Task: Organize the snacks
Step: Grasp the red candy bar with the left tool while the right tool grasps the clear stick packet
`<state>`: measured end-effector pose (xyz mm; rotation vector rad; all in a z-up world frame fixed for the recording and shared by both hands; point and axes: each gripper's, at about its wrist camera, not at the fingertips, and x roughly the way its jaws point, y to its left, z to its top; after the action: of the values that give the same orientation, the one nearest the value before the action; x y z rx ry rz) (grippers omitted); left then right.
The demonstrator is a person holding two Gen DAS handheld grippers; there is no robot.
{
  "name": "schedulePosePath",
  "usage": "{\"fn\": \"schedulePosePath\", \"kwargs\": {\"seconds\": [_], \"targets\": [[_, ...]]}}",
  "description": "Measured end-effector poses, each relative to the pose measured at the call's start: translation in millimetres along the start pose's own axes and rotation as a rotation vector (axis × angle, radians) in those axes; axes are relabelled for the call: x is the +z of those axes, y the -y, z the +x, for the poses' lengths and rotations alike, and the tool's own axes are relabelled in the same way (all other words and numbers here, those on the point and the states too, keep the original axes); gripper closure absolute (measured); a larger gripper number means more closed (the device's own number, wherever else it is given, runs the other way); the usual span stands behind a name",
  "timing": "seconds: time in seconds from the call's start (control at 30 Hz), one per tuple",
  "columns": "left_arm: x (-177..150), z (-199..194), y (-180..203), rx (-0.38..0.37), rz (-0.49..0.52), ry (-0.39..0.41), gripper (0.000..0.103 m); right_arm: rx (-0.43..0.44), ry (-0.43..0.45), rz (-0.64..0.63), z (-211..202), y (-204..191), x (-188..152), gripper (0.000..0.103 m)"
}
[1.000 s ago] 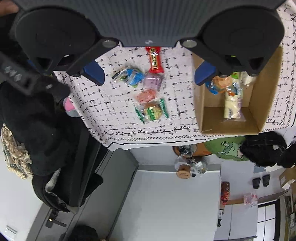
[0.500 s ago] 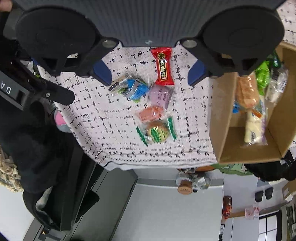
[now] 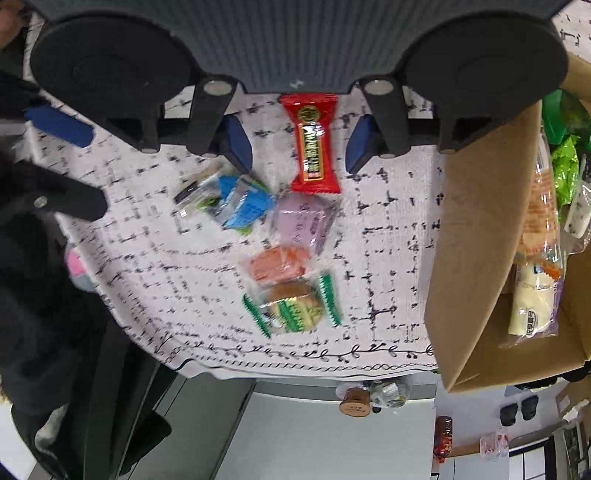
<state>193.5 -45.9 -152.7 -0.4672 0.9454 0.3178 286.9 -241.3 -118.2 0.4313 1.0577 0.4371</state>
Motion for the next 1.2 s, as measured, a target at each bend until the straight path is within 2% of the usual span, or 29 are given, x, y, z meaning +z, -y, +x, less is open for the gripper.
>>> {"fn": "schedulePosePath", "kwargs": {"seconds": [0.1,0.2,0.23,0.33,0.53,0.83,1.2], "targets": [[-4.6,7.5,-5.7,0.023,-0.008,-0.019,0.050,-0.004,-0.009,0.000,2.7,1.6,0.0,0.023],[-9.3,14.7,-9.0,0.041,-0.002,-0.035,0.057,-0.004,-0.016,0.002,4.4,2.3,-0.2,0.023],[-10.4,15.2,-8.5,0.049,0.004,-0.031,0.061,-0.005,-0.016,0.000,4.5,2.3,-0.5,0.023],[-9.4,15.9,-7.5,0.069,0.017,-0.025,0.084,-0.009,-0.019,0.000,5.4,2.7,-1.0,0.023],[-3.9,5.6,-11.2,0.032,-0.011,-0.003,0.085,-0.009,-0.021,0.009,7.4,4.2,-1.0,0.024],[12.1,-16.9,-9.7,-0.018,-0.029,0.060,0.085,-0.008,-0.032,0.022,22.9,0.6,3.7,0.037],[21.6,-23.3,-15.4,-0.033,-0.048,0.085,0.085,-0.073,-0.049,0.020,54.1,-13.3,6.0,0.054]]}}
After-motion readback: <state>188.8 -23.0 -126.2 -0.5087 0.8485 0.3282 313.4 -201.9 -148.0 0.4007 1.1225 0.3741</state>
